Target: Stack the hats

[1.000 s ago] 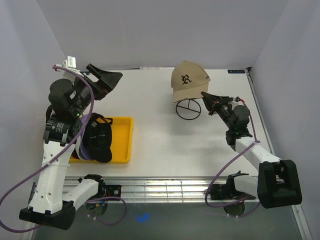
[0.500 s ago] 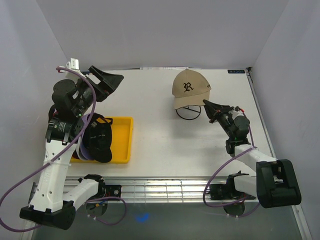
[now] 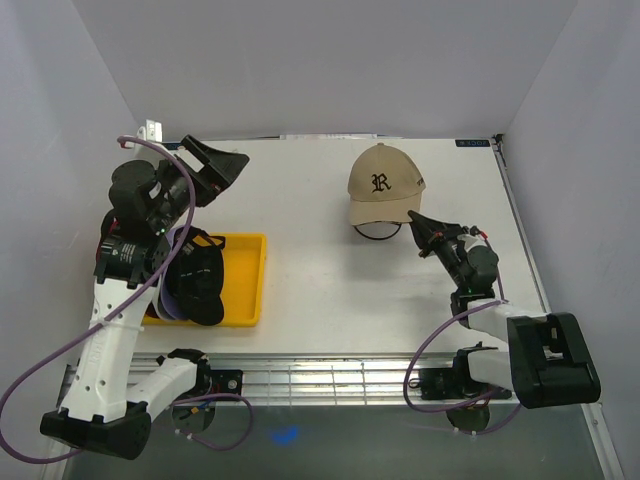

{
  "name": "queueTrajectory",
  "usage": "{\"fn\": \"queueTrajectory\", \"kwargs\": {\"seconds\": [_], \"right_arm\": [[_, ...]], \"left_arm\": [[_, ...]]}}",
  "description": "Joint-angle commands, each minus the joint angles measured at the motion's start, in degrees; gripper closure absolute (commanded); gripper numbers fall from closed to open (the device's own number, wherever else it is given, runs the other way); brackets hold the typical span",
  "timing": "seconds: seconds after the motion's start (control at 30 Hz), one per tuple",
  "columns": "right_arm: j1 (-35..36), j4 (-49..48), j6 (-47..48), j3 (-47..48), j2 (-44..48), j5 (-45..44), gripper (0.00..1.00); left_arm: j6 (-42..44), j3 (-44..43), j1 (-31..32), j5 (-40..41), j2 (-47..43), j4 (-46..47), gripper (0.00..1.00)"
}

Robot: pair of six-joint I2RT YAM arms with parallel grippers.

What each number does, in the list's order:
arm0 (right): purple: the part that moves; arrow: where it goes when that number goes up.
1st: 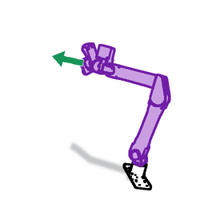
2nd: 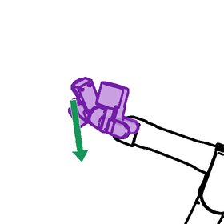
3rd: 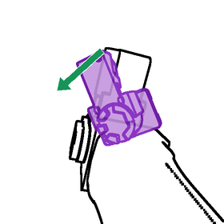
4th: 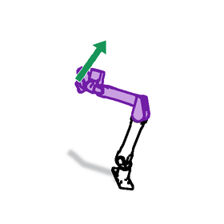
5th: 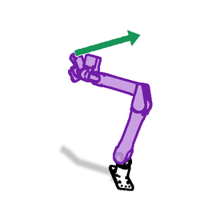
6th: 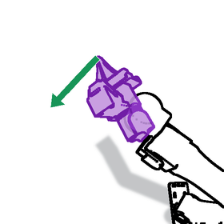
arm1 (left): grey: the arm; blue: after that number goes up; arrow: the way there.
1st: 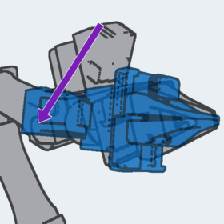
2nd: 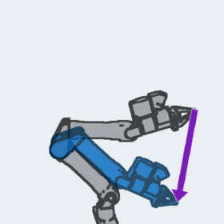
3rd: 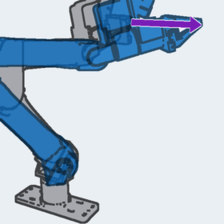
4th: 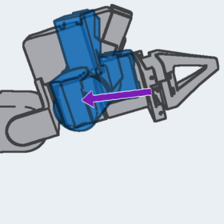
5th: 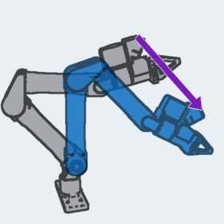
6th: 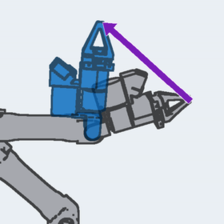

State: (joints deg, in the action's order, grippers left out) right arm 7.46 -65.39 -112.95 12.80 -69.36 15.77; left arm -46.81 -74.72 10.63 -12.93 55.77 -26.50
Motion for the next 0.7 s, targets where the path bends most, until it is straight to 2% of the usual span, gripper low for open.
{"fn": "queueTrajectory", "kwargs": {"seconds": [0.0,0.37,0.67], "right_arm": [[-0.35,-7.91,-2.10,-2.07,-0.95,-0.92,0.92],[-0.43,-13.72,-3.42,-4.97,-5.61,0.05,0.91],[-0.43,-13.37,-3.51,-5.50,-6.93,1.02,0.69]], "left_arm": [[0.66,0.54,0.26,-0.69,-0.92,0.66,0.05],[1.01,1.51,0.44,-0.26,-1.19,0.57,0.05],[1.28,2.47,0.44,0.36,-1.80,0.49,0.05]]}}
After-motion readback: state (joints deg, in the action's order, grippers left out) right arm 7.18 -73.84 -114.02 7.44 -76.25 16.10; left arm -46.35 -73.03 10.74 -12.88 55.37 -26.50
